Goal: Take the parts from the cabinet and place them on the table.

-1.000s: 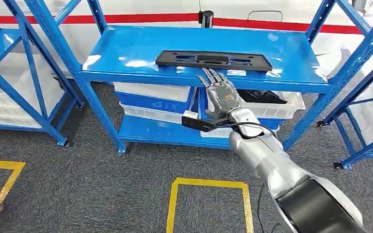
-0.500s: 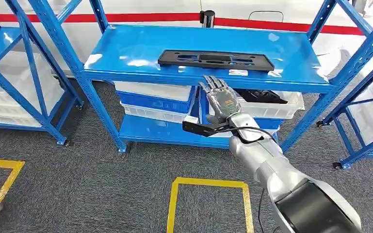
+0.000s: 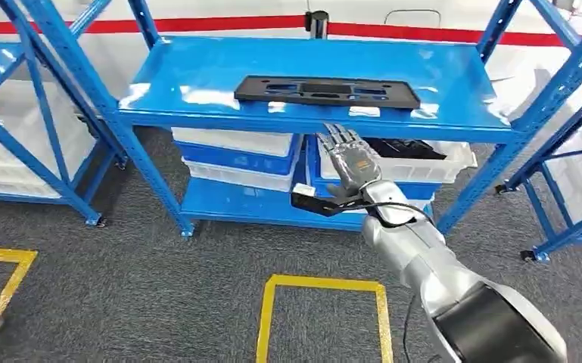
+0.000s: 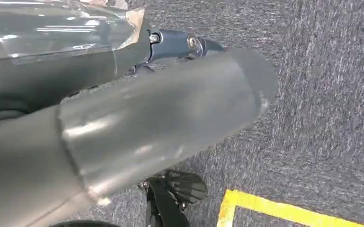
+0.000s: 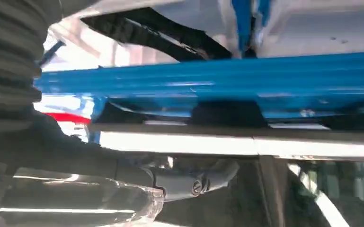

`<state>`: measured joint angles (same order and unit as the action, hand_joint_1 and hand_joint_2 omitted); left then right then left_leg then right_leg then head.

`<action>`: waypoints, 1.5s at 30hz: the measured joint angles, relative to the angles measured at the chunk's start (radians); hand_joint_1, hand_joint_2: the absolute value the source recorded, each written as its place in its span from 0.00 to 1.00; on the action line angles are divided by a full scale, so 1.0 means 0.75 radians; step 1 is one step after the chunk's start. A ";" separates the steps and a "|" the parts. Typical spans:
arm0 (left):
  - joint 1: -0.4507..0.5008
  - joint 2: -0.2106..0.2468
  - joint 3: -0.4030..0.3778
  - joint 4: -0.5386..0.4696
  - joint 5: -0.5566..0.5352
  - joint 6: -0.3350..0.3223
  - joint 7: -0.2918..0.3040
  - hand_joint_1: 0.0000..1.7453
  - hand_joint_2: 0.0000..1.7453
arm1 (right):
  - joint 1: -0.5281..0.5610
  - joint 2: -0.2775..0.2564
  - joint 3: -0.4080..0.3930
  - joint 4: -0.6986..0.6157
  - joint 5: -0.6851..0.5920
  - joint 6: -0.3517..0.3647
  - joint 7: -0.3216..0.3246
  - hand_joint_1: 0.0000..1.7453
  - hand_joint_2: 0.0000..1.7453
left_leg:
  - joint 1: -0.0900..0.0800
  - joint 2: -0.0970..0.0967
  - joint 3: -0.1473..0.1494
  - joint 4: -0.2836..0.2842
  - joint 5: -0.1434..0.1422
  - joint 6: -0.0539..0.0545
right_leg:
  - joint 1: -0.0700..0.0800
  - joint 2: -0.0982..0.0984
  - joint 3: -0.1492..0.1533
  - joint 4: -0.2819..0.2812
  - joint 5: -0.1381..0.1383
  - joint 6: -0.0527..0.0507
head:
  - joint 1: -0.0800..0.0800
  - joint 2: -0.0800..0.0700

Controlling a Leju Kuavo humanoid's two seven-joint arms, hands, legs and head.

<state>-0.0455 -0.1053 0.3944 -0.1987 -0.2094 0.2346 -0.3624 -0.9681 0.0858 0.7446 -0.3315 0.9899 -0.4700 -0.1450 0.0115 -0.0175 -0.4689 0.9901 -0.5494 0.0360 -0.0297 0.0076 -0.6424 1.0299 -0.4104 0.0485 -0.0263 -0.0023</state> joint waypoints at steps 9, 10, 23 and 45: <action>-0.005 -0.002 0.001 0.001 0.000 0.001 0.000 0.00 0.00 | -0.001 0.002 0.000 0.000 0.009 0.001 0.000 0.00 1.00 | 0.002 0.007 0.011 -0.022 0.003 0.004 | 0.012 0.009 0.000 0.000 -0.007 -0.027 | 0.002 0.000; -0.005 -0.002 0.001 0.001 0.000 0.001 0.000 0.00 0.00 | -0.002 0.002 0.000 0.000 0.010 0.000 0.000 0.00 1.00 | 0.002 0.008 0.011 -0.022 0.005 -0.003 | 0.012 0.008 0.000 0.000 -0.004 -0.032 | 0.002 0.000; -0.005 -0.003 0.008 0.002 0.000 0.008 0.001 0.00 0.00 | -0.006 0.011 -0.016 -0.001 0.038 0.002 0.000 0.00 1.00 | -0.002 0.011 0.010 -0.014 0.008 -0.040 | 0.009 0.008 0.005 -0.001 0.003 -0.039 | 0.003 0.000; -0.005 -0.001 0.012 0.003 -0.005 0.000 -0.001 0.00 0.00 | -0.014 0.012 -0.031 -0.001 0.046 0.005 0.002 0.00 1.00 | -0.007 0.010 0.007 -0.010 0.013 -0.028 | -0.007 0.008 0.014 -0.029 0.022 -0.020 | 0.002 0.000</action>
<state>-0.0490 -0.1060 0.4036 -0.1965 -0.2129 0.2346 -0.3632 -0.9784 0.0946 0.7214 -0.3323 1.0243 -0.4662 -0.1434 0.0066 -0.0099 -0.4633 0.9827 -0.5397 0.0152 -0.0353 0.0134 -0.6315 1.0083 -0.3940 0.0336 -0.0248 -0.0023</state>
